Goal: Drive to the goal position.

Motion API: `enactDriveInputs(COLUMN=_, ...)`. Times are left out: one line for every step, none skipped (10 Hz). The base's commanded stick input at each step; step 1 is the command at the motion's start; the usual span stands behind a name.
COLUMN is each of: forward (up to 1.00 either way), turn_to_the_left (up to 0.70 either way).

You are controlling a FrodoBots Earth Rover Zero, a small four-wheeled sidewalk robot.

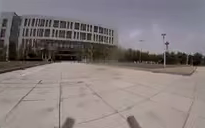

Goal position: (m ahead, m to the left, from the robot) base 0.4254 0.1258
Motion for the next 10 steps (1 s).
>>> enactDriveInputs(forward=0.70, turn_to_the_left=0.01)
enactDriveInputs(forward=0.70, turn_to_the_left=0.01)
enactDriveInputs(forward=0.70, turn_to_the_left=0.01)
enactDriveInputs(forward=0.70, turn_to_the_left=0.01)
enactDriveInputs(forward=0.70, turn_to_the_left=0.01)
enactDriveInputs(forward=0.51, turn_to_the_left=0.01)
enactDriveInputs(forward=0.05, turn_to_the_left=0.00)
enactDriveInputs(forward=0.00, turn_to_the_left=0.00)
enactDriveInputs(forward=0.00, turn_to_the_left=0.00)
enactDriveInputs(forward=0.00, turn_to_the_left=0.00)
